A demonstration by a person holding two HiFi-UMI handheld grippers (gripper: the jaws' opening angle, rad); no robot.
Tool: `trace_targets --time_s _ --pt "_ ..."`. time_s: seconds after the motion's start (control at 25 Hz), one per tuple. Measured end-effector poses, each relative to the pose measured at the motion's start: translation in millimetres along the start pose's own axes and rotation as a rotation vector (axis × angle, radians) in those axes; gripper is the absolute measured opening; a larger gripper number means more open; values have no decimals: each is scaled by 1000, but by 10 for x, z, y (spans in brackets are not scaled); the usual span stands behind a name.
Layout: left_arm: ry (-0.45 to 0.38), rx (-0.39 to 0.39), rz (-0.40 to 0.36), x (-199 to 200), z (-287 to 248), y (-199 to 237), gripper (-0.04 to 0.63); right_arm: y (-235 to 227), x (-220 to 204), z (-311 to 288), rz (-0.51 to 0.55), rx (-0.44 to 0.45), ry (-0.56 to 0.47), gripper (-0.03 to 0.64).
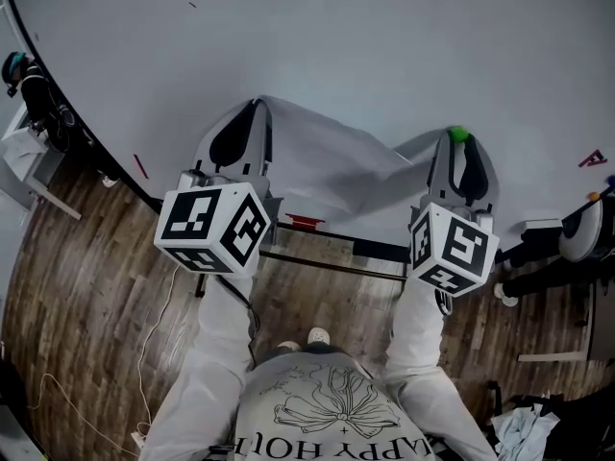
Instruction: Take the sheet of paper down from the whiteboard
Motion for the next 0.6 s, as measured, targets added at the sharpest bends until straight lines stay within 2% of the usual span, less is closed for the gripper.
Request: trace_targets --time_s 0.4,0.6 --pt "10 36 -20 13 154 70 5 10 -37 35 -53 3 -17 130" --pt "4 75 -55 -15 223 32 5 102 -83 180 -73 1 -31 130"
Point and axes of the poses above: the fingertips, and each gripper's own axes: z backward along the fingers, y to its left, x out of its top, the point moved 7 cm from there along z, backward along the fingers, and after that the axes turned 11 degrees about -z, right-handed, at the moved point
